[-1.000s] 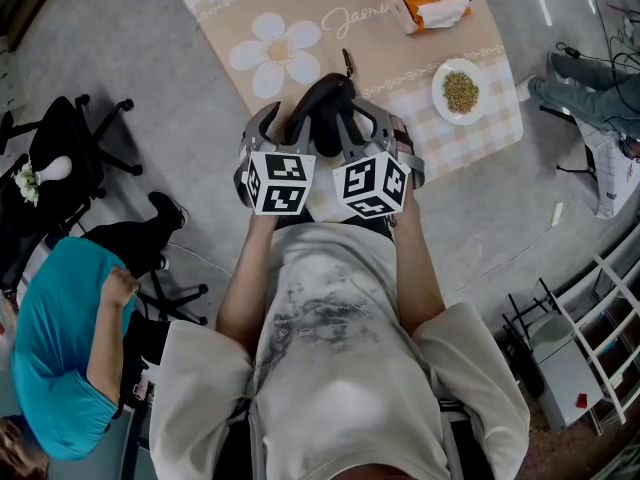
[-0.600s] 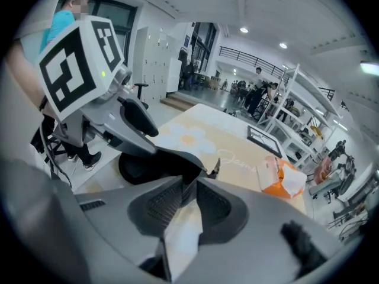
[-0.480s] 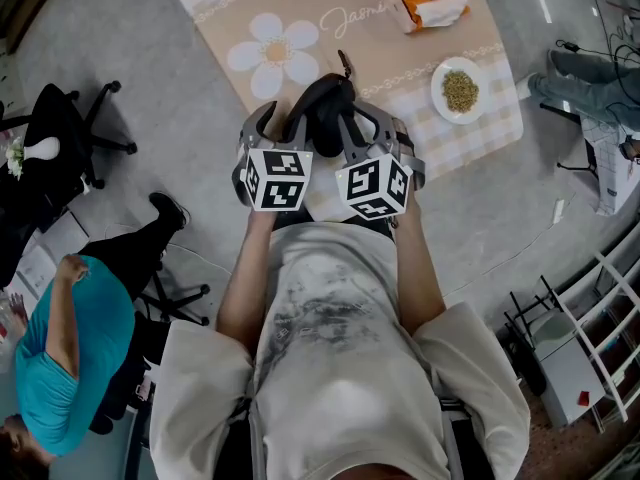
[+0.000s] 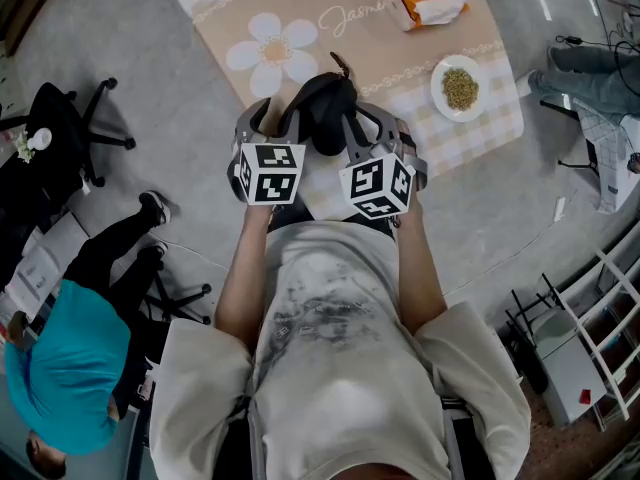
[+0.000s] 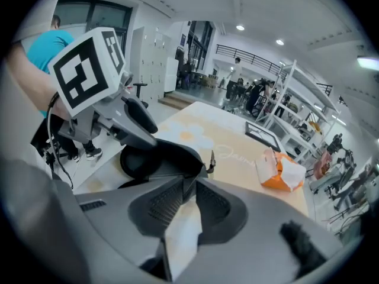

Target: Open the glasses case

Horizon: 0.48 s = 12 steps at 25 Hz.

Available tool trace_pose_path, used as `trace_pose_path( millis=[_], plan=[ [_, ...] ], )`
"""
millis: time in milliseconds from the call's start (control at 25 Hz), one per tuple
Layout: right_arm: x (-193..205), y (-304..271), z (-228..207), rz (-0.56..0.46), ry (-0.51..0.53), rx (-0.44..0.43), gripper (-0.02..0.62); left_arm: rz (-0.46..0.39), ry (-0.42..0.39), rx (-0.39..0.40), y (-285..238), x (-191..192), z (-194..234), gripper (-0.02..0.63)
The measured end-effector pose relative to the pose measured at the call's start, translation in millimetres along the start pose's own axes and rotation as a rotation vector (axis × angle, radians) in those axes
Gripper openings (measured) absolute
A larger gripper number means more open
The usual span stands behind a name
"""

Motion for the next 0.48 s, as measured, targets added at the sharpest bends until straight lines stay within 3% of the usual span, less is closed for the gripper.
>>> trace_pose_path(
  millis=[480],
  plan=[
    [4.2,0.5,0.6,0.009,-0.012,0.012,0.074,0.003,0.010,-0.008,-2.1,2.1,2.9,0.189]
  ],
)
Point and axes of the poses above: the fingertips, and each gripper's own axes: y backward along the fingers, z to its left, x out of its underside, the point moved 9 cm from there along y, backward along the fingers, and after that the axes turned 15 degrees about -z, right-handed, at the moved point
